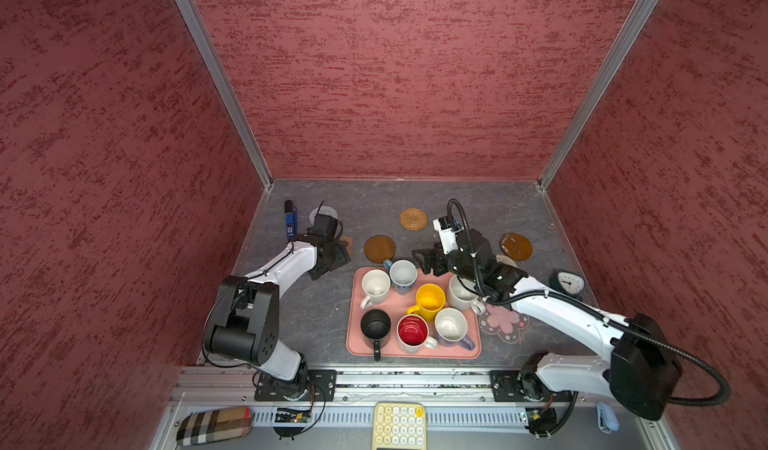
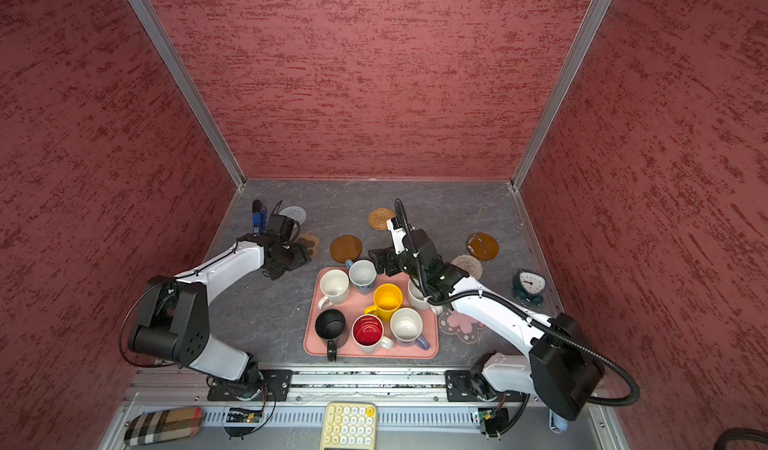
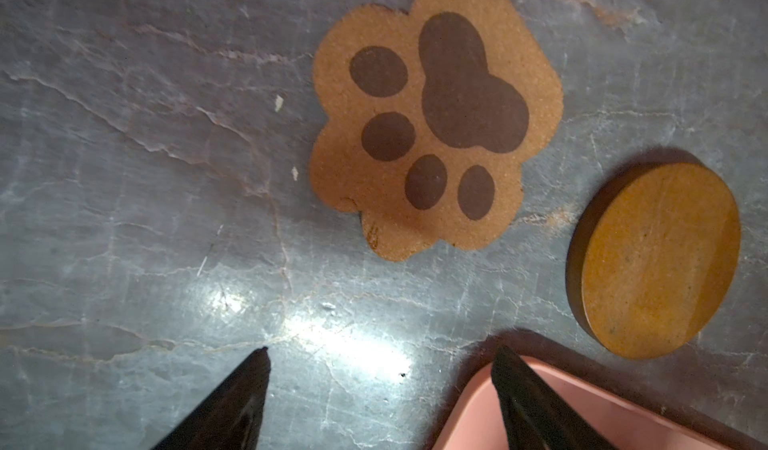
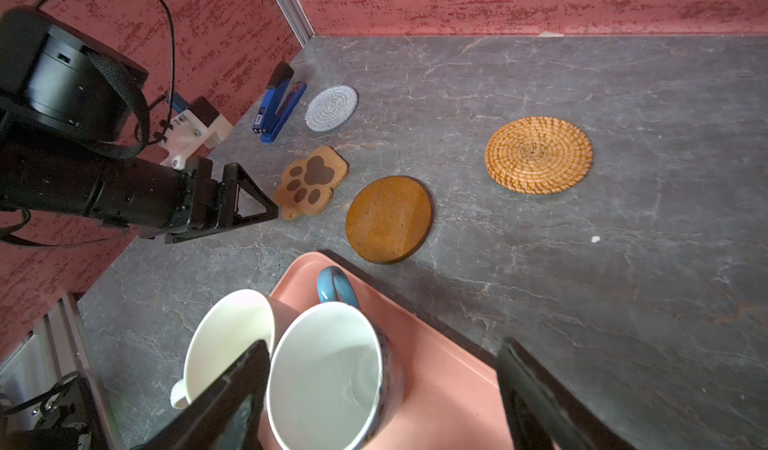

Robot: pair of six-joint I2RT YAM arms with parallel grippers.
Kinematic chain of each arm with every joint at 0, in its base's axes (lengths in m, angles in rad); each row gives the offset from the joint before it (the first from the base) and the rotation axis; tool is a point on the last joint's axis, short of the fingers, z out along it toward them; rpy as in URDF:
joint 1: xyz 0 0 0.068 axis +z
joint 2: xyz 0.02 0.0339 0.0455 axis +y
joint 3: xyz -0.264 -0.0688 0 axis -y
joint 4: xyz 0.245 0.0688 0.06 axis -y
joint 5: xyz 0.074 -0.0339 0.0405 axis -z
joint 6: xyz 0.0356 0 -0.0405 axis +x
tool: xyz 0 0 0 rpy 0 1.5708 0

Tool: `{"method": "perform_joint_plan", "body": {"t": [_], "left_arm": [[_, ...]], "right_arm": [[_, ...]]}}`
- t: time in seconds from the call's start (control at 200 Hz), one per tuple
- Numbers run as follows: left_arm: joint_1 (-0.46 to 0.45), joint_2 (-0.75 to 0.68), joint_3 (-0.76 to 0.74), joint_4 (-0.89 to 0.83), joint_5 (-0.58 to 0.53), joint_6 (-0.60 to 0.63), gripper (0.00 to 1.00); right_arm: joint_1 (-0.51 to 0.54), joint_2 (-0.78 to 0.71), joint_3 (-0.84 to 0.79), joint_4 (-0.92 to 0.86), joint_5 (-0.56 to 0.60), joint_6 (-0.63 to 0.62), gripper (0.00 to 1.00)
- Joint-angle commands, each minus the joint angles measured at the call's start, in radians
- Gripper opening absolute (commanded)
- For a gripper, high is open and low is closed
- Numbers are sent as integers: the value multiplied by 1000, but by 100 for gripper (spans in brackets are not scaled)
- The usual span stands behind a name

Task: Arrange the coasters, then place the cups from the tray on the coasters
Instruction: 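Lower the paw-print coaster beside the wicker coaster with the left gripper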

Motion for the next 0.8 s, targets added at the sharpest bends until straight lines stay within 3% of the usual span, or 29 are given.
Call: {"method": "perform_joint_plan", "body": {"t": [0.0, 0.346, 0.796], "left_arm": [[28, 35, -5, 54, 34, 3, 83], [87, 166, 47, 83, 6, 7, 74], [75, 303, 146, 137, 51, -7, 66]], "right_arm": [[-4, 21, 50, -32, -27, 10, 86], [-3, 85, 114, -50, -27, 15, 85], [-5, 124, 146, -51, -8, -7, 86]]}}
